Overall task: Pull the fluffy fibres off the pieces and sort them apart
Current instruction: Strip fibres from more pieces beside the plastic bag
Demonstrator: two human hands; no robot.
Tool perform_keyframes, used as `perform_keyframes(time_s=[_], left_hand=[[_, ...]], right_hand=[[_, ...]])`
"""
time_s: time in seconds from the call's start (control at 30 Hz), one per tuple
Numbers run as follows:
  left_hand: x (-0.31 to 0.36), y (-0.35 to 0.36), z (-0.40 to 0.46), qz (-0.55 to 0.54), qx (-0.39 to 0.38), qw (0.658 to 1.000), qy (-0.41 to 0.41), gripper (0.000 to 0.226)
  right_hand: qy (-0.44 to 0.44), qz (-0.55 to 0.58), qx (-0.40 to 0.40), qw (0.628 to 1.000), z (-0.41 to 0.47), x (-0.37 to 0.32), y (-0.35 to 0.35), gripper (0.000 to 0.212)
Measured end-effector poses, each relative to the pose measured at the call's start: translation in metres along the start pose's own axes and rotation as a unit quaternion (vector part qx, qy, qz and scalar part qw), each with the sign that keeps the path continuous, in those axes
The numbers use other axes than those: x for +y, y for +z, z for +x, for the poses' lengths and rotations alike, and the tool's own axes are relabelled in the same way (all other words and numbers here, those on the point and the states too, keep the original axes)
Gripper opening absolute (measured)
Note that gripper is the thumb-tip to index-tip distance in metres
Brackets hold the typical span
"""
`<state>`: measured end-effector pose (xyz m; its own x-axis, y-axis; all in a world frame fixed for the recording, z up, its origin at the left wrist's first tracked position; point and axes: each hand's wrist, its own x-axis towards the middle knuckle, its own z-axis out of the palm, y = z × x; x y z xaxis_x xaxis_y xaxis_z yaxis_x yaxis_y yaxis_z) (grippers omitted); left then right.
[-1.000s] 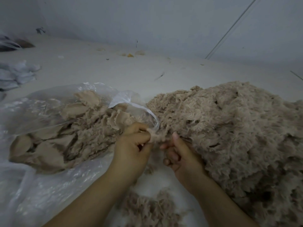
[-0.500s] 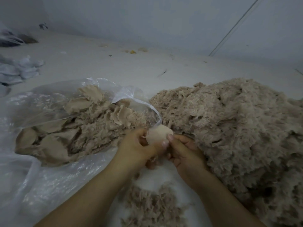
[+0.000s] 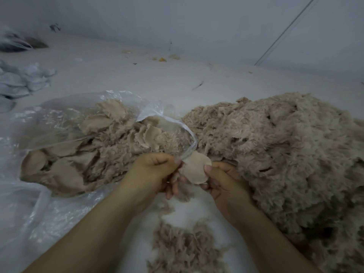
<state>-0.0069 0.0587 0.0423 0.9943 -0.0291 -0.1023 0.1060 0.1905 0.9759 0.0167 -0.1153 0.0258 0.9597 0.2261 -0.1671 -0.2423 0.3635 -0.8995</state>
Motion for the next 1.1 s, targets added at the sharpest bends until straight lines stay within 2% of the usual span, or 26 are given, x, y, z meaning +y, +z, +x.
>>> perform_keyframes(time_s=[0.07, 0.1, 0.2, 0.27, 0.4, 0.47, 0.53, 0.6, 0.67, 0.77, 0.8, 0.83, 0.9, 0.97, 1.0, 1.1], left_hand=[[0.004, 0.009, 0.003, -0.059, -0.019, 0.997, -0.04, 0.033], [0.005, 0.012, 0.005, -0.051, -0.025, 0.997, -0.048, 0.036], [0.008, 0.019, 0.01, 0.013, -0.022, 0.999, -0.034, 0.035], [0.009, 0.021, 0.014, 0.021, 0.02, 0.999, -0.02, 0.025], [0.007, 0.013, 0.018, 0.005, 0.109, 0.994, 0.018, 0.035], [0.005, 0.01, 0.017, 0.09, 0.114, 0.988, 0.06, 0.035], [-0.001, 0.011, 0.014, 0.223, 0.077, 0.965, 0.112, 0.028], [-0.01, 0.014, 0.005, 0.297, 0.009, 0.949, 0.108, 0.028], [-0.016, 0.007, -0.009, 0.302, -0.059, 0.949, 0.073, 0.038], [-0.012, -0.012, -0.033, 0.235, -0.216, 0.947, -0.02, 0.035], [-0.01, -0.016, -0.039, 0.21, -0.244, 0.946, -0.048, 0.034], [-0.009, -0.018, -0.042, 0.185, -0.234, 0.952, -0.066, 0.033], [-0.007, -0.017, -0.04, 0.112, -0.139, 0.981, -0.076, 0.031], [-0.003, -0.008, -0.032, 0.086, -0.027, 0.996, -0.029, 0.018], [0.0, -0.003, -0.027, 0.087, -0.001, 0.996, -0.007, 0.008], [0.0, 0.011, -0.014, 0.125, -0.005, 0.992, 0.016, 0.039]], right_hand=[[0.005, -0.015, -0.012, 1.0, -0.001, 0.002, -0.003, 0.024], [0.005, -0.027, -0.017, 0.999, -0.001, 0.003, -0.004, 0.028], [-0.001, -0.055, -0.022, 0.998, 0.001, 0.004, -0.003, 0.019], [-0.004, -0.071, -0.021, 0.997, 0.002, 0.003, -0.002, 0.011], [-0.004, -0.065, -0.015, 0.998, 0.005, 0.007, -0.004, 0.016], [-0.009, -0.041, -0.011, 0.999, 0.006, 0.008, -0.005, 0.013], [-0.012, 0.008, 0.002, 1.0, 0.005, 0.008, -0.004, 0.016], [-0.007, 0.076, 0.021, 0.997, 0.005, 0.009, -0.004, 0.031], [-0.008, 0.112, 0.025, 0.993, 0.004, 0.009, -0.003, 0.044], [-0.009, 0.111, 0.026, 0.993, 0.003, 0.008, 0.0, 0.053], [-0.01, 0.107, 0.028, 0.994, 0.003, 0.007, -0.001, 0.055], [-0.013, 0.103, 0.026, 0.994, 0.003, 0.007, -0.001, 0.056], [-0.026, 0.094, 0.009, 0.995, 0.005, 0.006, -0.002, 0.049], [-0.034, 0.073, -0.014, 0.997, 0.004, 0.006, -0.002, 0.04], [-0.035, 0.063, -0.024, 0.997, 0.003, 0.007, -0.003, 0.036], [-0.034, 0.052, -0.05, 0.997, 0.002, 0.007, -0.006, 0.029]])
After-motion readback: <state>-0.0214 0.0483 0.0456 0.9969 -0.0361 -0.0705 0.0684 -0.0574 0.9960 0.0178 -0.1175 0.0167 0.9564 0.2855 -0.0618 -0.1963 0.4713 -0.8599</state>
